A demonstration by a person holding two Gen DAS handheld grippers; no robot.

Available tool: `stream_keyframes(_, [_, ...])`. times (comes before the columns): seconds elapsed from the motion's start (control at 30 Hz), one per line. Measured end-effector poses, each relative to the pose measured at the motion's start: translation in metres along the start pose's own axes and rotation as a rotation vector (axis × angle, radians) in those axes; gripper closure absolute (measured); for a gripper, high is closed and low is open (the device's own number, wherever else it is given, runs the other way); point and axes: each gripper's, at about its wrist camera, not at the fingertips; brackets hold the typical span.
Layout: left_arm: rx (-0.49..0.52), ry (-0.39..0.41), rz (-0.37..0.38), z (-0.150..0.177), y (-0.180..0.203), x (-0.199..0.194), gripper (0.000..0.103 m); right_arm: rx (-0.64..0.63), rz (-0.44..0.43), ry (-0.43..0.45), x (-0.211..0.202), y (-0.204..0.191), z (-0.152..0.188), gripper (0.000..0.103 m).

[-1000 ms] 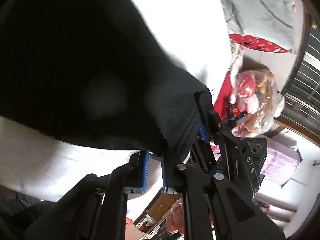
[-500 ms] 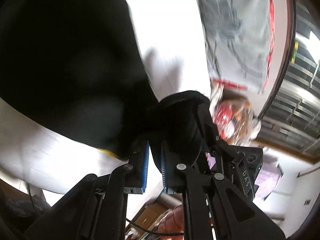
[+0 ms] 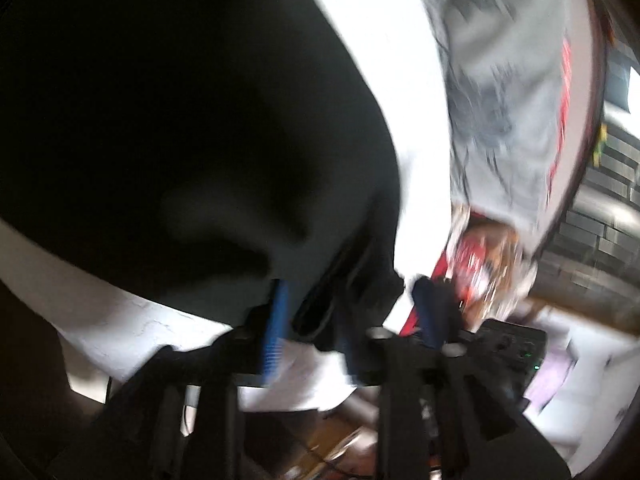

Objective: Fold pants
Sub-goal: 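Lift the black pants bundle with both grippers and fold it over once more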

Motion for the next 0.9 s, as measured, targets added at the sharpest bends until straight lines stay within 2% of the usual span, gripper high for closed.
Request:
stream_keyframes(0.07, [0.072, -0.004, -0.015, 0.007, 0.015, 0.007, 0.041, 0.01, -0.042, 0.057, -0.029, 0.002, 0.008, 0.076])
stream_keyframes(0.13, [0.153, 0.0, -0.045, 0.015, 0.032, 0.018, 0.04, 0.058, -0.075, 0.114, -0.059, 0.014, 0.021, 0.058])
stream_keyframes(0.23, [0.255, -0.022, -0.103, 0.022, 0.055, 0.04, 0.04, 0.207, -0.145, 0.159, -0.087, 0.05, 0.058, 0.055])
stream_keyframes(0.37, [0.303, -0.04, -0.172, 0.026, 0.067, 0.067, 0.04, 0.387, -0.179, 0.144, -0.078, 0.096, 0.095, 0.054])
stream_keyframes(0.53, [0.344, -0.048, -0.215, 0.028, 0.065, 0.076, 0.038, 0.513, -0.246, 0.158, -0.057, 0.122, 0.103, 0.054])
stream_keyframes(0.67, [0.365, -0.074, -0.213, 0.029, 0.074, 0.08, 0.024, 0.578, -0.235, 0.18, -0.048, 0.129, 0.1, 0.054])
stream_keyframes(0.7, [0.368, -0.081, -0.207, 0.03, 0.075, 0.082, 0.024, 0.605, -0.242, 0.188, -0.043, 0.129, 0.1, 0.054])
stream_keyframes(0.83, [0.354, -0.118, -0.175, 0.026, 0.073, 0.081, 0.024, 0.633, -0.265, 0.234, -0.039, 0.133, 0.1, 0.056])
stream_keyframes(0.87, [0.354, -0.116, -0.16, 0.026, 0.071, 0.079, 0.034, 0.634, -0.266, 0.238, -0.039, 0.133, 0.103, 0.058])
stream_keyframes(0.9, [0.361, -0.117, -0.158, 0.027, 0.072, 0.079, 0.05, 0.634, -0.269, 0.237, -0.037, 0.133, 0.102, 0.062])
Point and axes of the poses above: each gripper's, at about its wrist camera, not at the fingertips, and x roughly the way its jaws point, y to its right, z to its underside, and after that the axes turned 4 degrees about -x, right-handed
